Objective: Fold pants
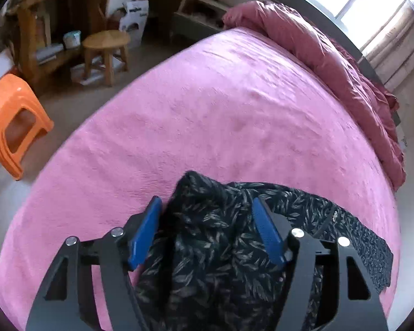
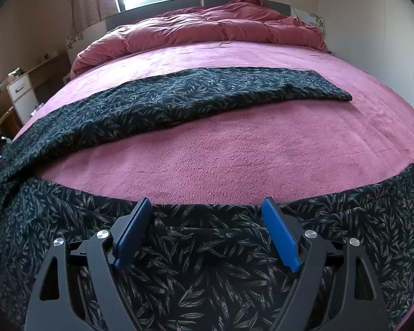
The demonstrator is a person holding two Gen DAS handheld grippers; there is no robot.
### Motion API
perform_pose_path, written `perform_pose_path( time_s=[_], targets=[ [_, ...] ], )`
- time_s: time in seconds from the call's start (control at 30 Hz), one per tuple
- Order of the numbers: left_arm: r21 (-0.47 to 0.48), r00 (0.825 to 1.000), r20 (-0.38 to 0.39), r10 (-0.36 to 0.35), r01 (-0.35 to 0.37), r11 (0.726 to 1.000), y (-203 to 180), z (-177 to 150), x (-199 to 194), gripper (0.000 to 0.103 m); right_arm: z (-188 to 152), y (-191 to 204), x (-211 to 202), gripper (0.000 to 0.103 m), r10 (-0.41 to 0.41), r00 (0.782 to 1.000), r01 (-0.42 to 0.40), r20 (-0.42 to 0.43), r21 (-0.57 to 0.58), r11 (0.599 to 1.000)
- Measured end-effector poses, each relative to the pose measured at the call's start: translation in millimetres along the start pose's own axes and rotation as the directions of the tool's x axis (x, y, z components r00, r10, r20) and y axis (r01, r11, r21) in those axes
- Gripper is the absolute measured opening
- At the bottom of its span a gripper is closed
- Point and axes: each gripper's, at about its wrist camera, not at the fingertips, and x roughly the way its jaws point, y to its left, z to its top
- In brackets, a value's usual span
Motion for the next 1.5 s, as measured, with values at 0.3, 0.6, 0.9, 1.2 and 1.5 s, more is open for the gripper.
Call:
perform_pose_path(
  time_s=[0.3,0.6,0.9,1.2,1.5],
  targets=[
    [0.071,0.999,0.030,0.035,-0.037,0.997,-16.3,-10.5,-4.0,0.026,0.0,0.6,0.0,0.082,-0.001,1.000,0.001,0.000,0.000,1.000],
    [0.136,0.975,0.218,-0.036,0.007,0.991,-36.3,-25.9,-89.8,0.019,0.4,0.5,0.2,0.083,0.001,1.000,-0.001,0.001,0.001,1.000],
    [0.267,0.918,0.319,-0.235,0.151,0.952,-35.5,-94.9,-187.6,0.012,1.7,1.7,1.1,0.083,0.004,1.000,-0.004,0.002,0.004,1.000],
    [0.275,0.909,0.316,-0.270,0.184,0.944,4.8,-204.7,-187.6,0.010,2.2,1.8,1.0,0.083,0.006,1.000,-0.006,0.005,0.006,1.000],
    [0.224,0.904,0.326,-0.275,0.208,0.952,27.6,-233.5,-158.7,0.011,9.3,4.0,-23.5,0.079,0.089,0.993,-0.091,0.078,0.019,0.996]
  ],
)
